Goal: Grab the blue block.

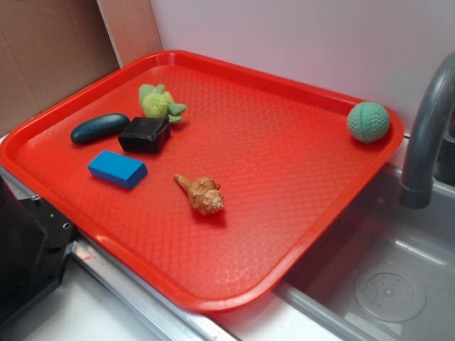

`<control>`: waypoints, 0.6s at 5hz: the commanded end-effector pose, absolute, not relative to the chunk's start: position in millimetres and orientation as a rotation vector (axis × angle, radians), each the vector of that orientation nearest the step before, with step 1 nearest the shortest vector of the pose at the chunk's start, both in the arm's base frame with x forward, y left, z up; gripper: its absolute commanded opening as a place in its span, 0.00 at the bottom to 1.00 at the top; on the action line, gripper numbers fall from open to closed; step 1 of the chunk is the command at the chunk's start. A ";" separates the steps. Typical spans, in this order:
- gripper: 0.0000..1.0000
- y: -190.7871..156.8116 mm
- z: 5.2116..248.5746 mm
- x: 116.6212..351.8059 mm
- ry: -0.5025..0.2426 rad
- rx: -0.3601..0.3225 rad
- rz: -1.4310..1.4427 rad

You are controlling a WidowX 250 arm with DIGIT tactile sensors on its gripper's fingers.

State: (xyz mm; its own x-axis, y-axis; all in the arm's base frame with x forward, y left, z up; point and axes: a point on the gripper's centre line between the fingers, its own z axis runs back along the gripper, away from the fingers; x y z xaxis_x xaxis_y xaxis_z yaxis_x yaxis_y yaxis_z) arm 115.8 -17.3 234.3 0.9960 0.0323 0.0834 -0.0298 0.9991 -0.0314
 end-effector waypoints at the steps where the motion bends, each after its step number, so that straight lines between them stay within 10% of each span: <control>1: 1.00 -17.3 234.3 115.8 -0.084 -0.030 0.031; 3: 1.00 -9.7 163.3 134.8 -0.084 -0.065 -0.469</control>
State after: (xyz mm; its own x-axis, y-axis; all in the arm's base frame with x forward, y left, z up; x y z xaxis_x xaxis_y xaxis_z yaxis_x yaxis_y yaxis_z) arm 131.8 -10.8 157.7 0.8746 -0.4777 0.0827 0.4822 0.8749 -0.0457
